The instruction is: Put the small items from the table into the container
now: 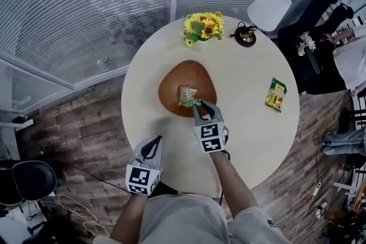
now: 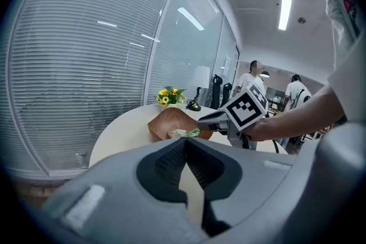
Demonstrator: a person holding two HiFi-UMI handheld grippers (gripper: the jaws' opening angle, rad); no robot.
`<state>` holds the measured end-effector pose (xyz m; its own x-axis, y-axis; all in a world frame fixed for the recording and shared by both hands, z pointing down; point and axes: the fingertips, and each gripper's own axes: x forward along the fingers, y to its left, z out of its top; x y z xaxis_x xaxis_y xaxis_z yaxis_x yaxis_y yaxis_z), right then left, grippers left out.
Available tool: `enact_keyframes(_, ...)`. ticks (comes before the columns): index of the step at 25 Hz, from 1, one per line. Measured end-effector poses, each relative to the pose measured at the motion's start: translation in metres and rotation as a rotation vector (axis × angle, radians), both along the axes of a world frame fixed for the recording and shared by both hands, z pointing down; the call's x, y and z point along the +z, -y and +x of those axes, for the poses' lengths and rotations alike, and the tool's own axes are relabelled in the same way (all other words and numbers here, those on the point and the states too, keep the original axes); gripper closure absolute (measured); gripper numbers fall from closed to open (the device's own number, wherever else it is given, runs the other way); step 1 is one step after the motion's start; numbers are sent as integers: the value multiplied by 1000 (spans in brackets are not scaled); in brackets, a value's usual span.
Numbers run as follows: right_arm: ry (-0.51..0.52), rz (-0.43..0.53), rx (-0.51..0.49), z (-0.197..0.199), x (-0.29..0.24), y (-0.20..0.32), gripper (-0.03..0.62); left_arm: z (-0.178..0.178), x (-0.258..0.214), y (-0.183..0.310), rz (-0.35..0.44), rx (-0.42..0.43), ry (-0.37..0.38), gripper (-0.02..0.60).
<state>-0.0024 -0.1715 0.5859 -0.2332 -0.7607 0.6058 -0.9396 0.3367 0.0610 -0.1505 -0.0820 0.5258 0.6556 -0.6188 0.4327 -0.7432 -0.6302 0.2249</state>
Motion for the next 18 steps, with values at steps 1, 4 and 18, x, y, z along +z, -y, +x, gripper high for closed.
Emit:
enact_keyframes(1,5,9,7,0,-5,-1,513,2,0,6,1,15,-4,584)
enact_keyframes(4,20,59,36,3,-29,-11,545,14,0,21,11,64,-15,584)
enact_keyframes(18,160,286,316,87,-118,-122,591,130,-29,21,93,289,-73,586)
